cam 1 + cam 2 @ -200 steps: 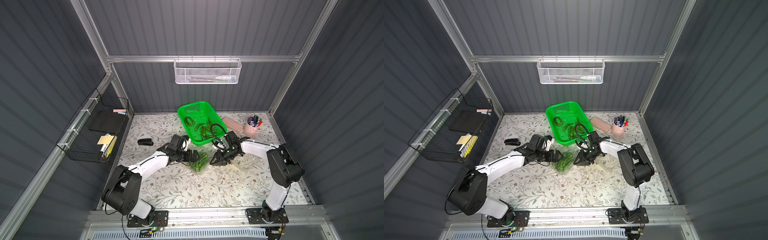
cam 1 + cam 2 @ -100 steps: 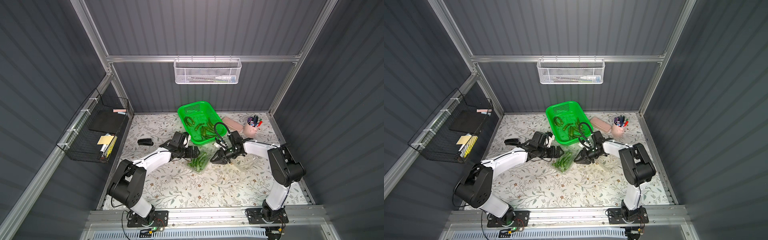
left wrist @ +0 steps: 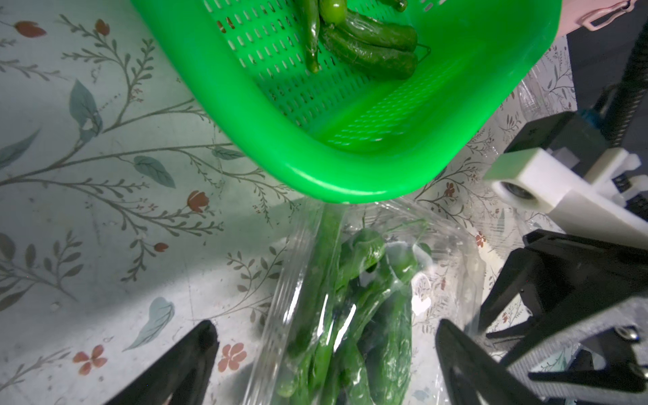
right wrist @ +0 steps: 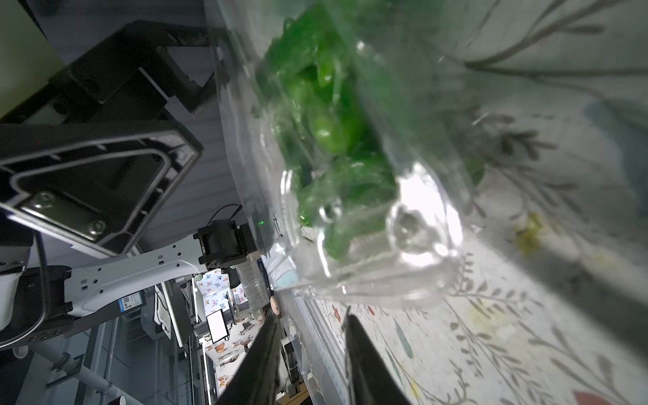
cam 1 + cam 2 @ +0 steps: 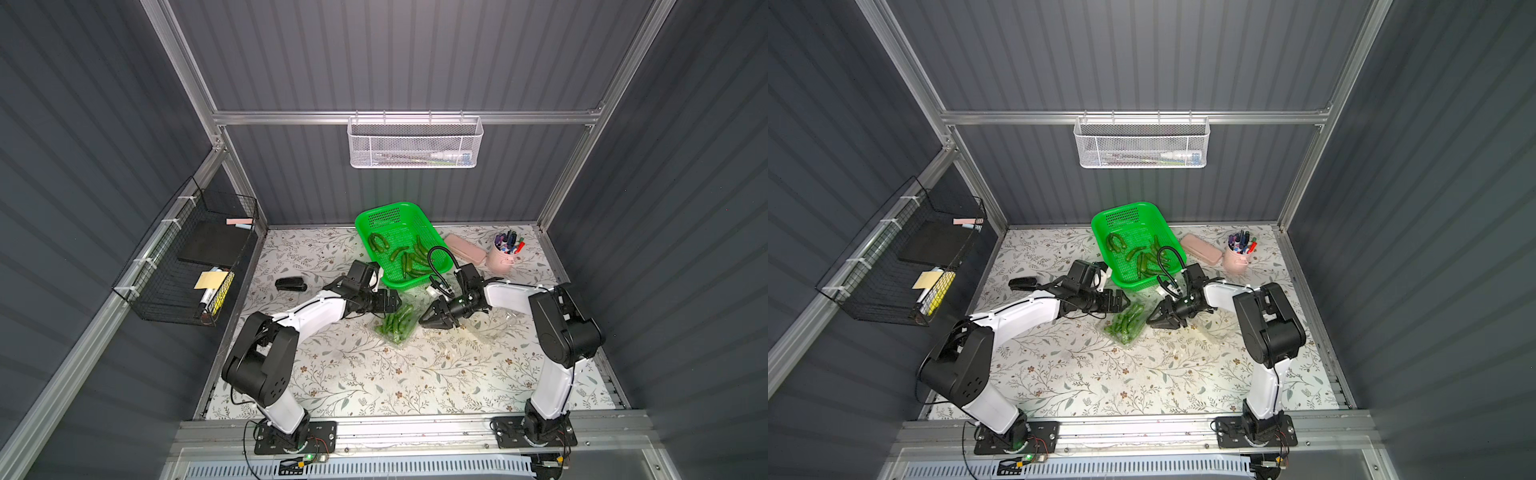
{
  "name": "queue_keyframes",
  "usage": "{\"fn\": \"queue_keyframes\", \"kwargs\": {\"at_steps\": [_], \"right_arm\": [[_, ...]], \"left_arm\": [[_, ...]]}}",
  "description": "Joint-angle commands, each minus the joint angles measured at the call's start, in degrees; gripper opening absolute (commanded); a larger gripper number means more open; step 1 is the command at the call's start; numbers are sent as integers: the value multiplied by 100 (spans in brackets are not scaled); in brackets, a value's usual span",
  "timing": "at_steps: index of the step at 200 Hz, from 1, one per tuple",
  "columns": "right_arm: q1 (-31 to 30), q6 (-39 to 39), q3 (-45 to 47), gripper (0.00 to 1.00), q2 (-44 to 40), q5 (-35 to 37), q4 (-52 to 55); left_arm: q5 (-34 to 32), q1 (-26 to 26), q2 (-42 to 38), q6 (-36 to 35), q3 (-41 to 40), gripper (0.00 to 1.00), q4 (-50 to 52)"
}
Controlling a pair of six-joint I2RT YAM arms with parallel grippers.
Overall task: Take small green peppers out of containers
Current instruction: Adjust the packing box at the center of the board, then open the packing box at the center of the board.
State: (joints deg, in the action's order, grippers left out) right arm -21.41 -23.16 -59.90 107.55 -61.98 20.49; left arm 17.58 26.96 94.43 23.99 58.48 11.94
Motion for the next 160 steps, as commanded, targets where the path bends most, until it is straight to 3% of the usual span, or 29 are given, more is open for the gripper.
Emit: {"fn": "queue_keyframes", "kwargs": {"at_steps": [1,160], "right_arm": [[16,-73,-14,33,74,-129,-162],[49,-227,103,34,138,-77,-536]], "left_arm": [[49,37,97,1,166,99,45],[412,125,242,44,129,99,-78]]}}
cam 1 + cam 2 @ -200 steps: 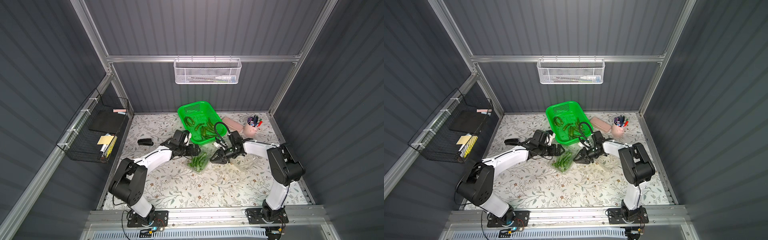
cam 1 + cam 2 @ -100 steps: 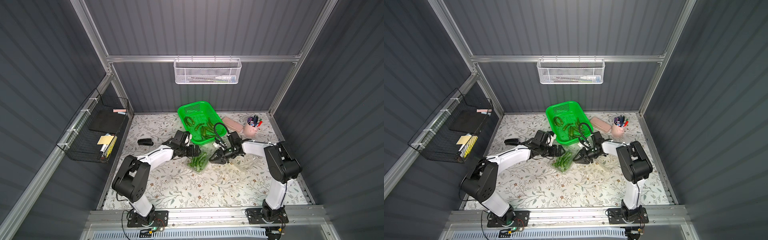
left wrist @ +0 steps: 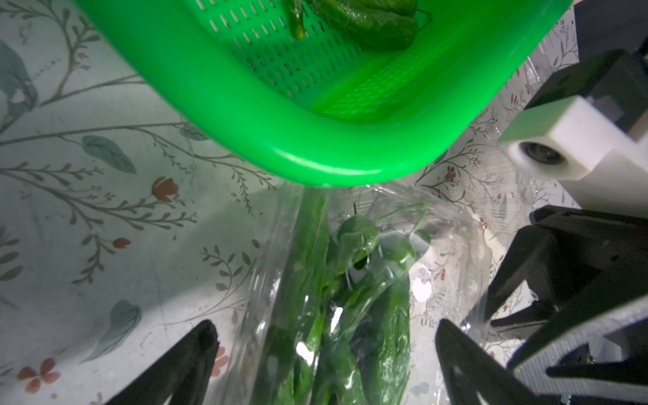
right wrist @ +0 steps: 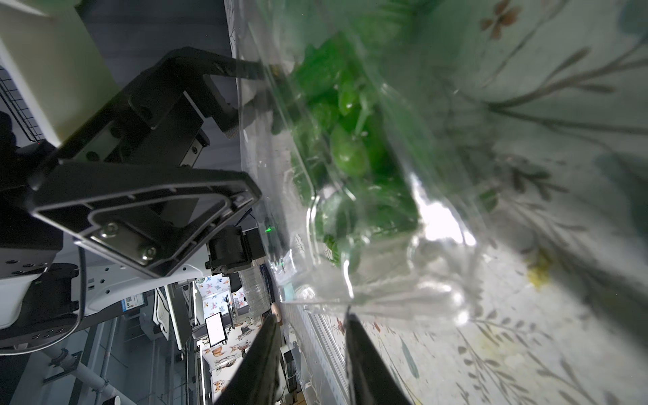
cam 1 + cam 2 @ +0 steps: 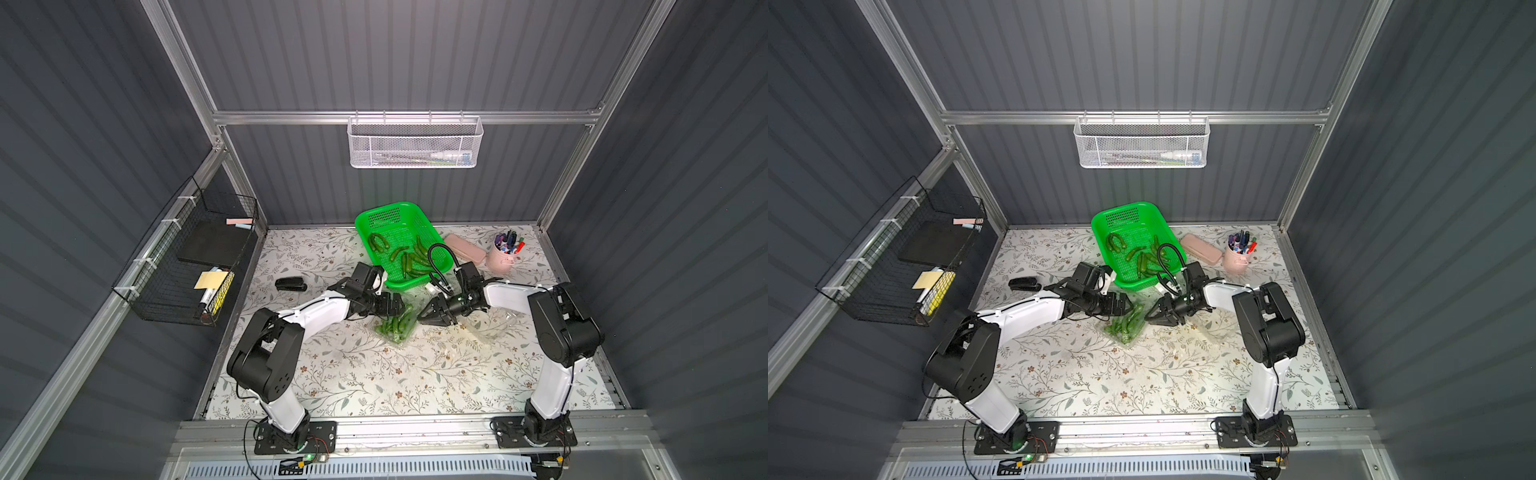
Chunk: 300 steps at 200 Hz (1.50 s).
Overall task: Take small green peppers out of containers
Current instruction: Open the packing box at the center of the board.
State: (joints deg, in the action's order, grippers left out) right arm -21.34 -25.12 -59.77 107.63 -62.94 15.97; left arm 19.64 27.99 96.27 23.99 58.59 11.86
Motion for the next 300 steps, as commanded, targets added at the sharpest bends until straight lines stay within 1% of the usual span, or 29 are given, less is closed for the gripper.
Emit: {"fn": "queue_keyframes", "kwargs": {"at_steps": [1,89,143,217,256,300], "right_arm": [[42,-33,89,34,128,14,-80],[43,-99,79,34,90,-43,-314],[32,-209,109,34,54,-249,-605],[-18,-402,126,38,96,-205,-994],[-129,-308,19,40,76,-304,-1059],[-323,-31,-25,39,-193,-637,-1157]], "left_arm": [[207,23,54,44,122,99,-70],[256,88,102,29,144,99,-52],[295,152,219,-21,223,99,-21],[293,220,281,-70,311,99,36],[304,273,352,-96,379,99,75],[295,317,453,-153,457,99,174]]}}
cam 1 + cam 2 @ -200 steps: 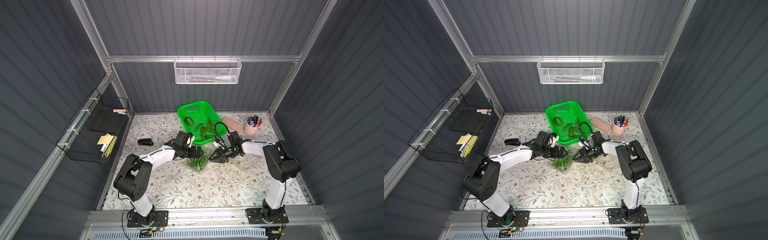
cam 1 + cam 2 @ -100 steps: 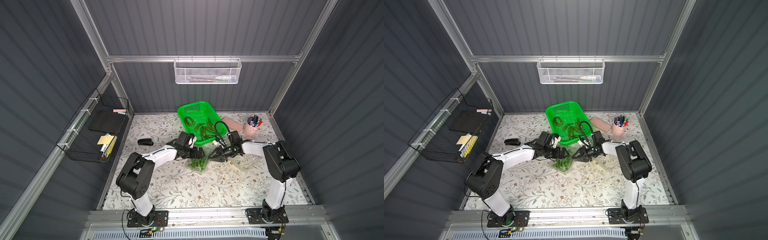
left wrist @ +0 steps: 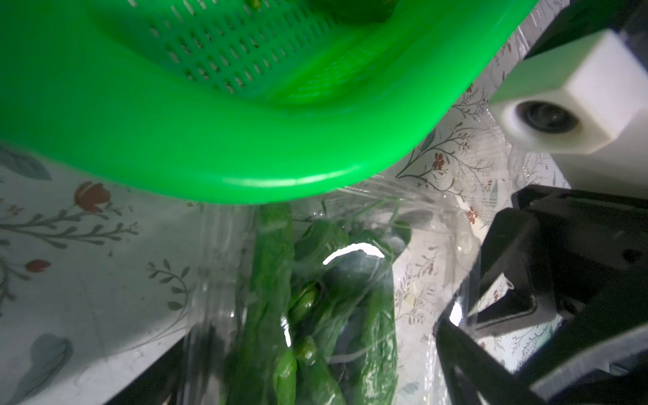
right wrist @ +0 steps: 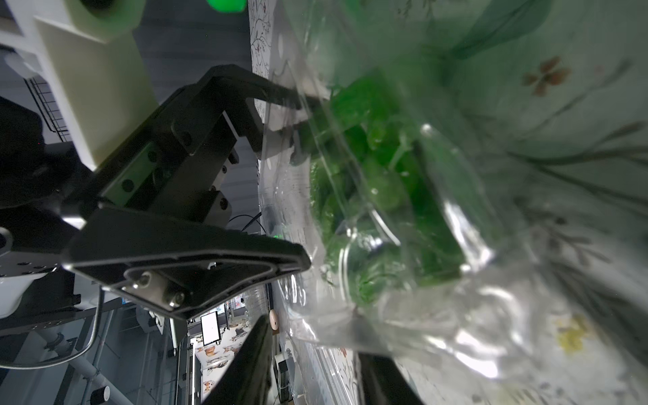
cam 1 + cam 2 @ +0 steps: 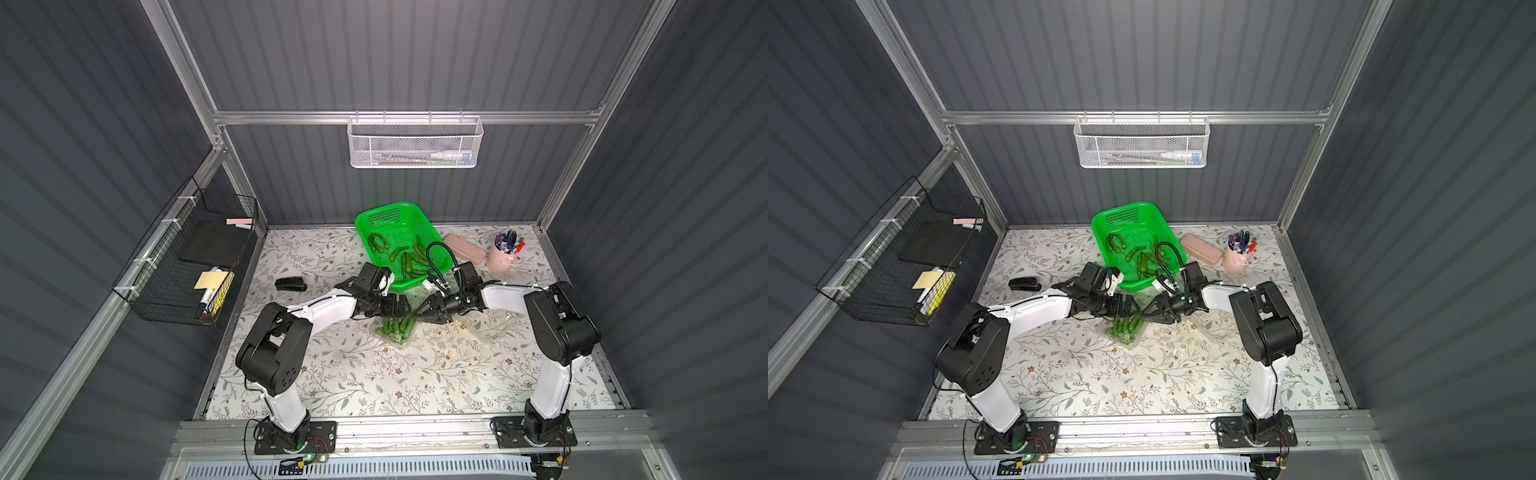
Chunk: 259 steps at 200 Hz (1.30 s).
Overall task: Take small green peppers out of containers
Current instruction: Open the packing box at the center of the board.
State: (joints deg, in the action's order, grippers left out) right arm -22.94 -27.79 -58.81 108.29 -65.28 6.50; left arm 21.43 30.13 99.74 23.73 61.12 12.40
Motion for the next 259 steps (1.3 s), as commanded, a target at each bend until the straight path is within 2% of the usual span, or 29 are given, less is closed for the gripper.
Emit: {"fn": "queue_keyframes", "kwargs": {"at_steps": [1,45,71,124,165,187,206,234,259], "right_arm": [[-165,246,-126,39,-257,-405,-207],[-199,233,-122,38,-333,-519,-422],[-189,160,-205,37,-176,-208,-372],[-80,-114,-281,17,231,239,-435],[-30,-264,-312,5,287,463,-367],[16,-306,-454,0,268,547,17],[85,-536,-513,0,155,496,172],[191,-869,-592,0,-59,405,583],[245,-1082,-579,0,-258,394,934]], "left_arm": [[116,105,110,-134,205,99,121],[66,159,194,-179,292,99,216],[112,210,172,-197,302,99,193],[195,239,-2,-192,195,99,65],[-90,239,-262,-191,93,99,115],[-674,239,-667,-352,50,99,524],[-1214,230,-1289,-388,-77,99,743],[-1275,206,-2189,-205,-372,99,855],[-1141,195,-2511,-160,-613,99,1053]]}}
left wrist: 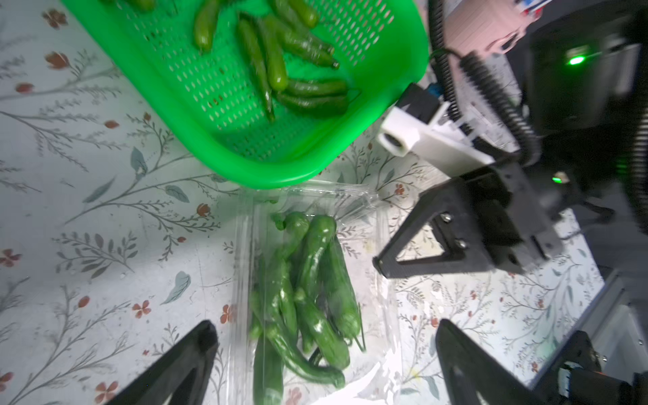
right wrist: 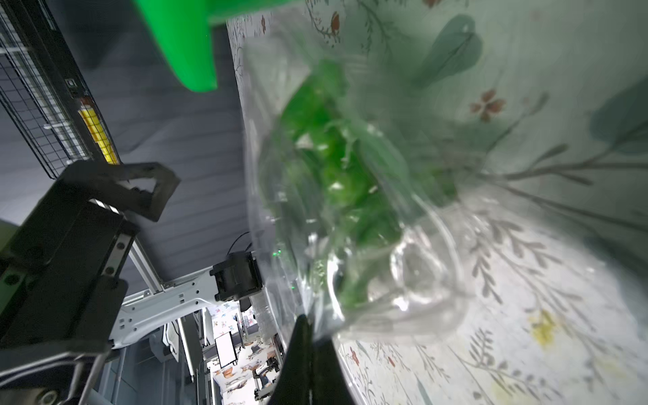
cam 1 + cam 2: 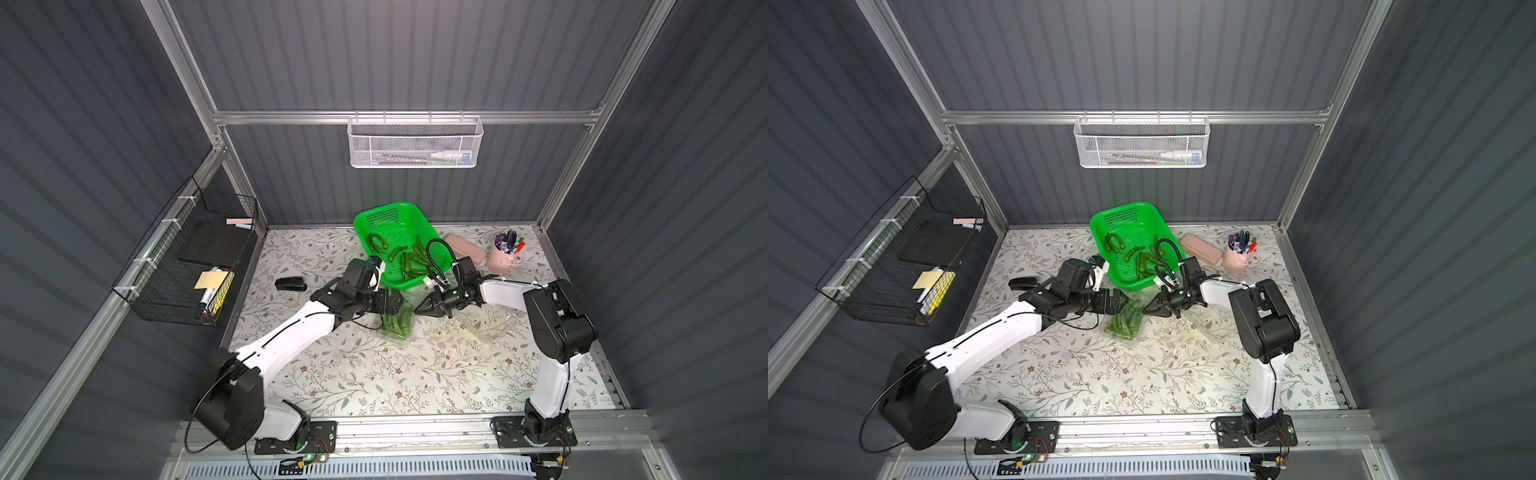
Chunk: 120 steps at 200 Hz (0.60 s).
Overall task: Take small green peppers out of containers
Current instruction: Open the packing box at the center of the board.
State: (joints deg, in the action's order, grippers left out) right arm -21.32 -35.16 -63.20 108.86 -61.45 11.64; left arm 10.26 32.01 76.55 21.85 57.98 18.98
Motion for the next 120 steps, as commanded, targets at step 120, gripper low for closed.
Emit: {"fn": "queue_keyframes", "kwargs": {"at_steps": [120], "right_arm": [[497,-1834,466,0,-807,494,-117]], "left_arm": [[-1582,1624,1082,-676,1195,99,451]]}}
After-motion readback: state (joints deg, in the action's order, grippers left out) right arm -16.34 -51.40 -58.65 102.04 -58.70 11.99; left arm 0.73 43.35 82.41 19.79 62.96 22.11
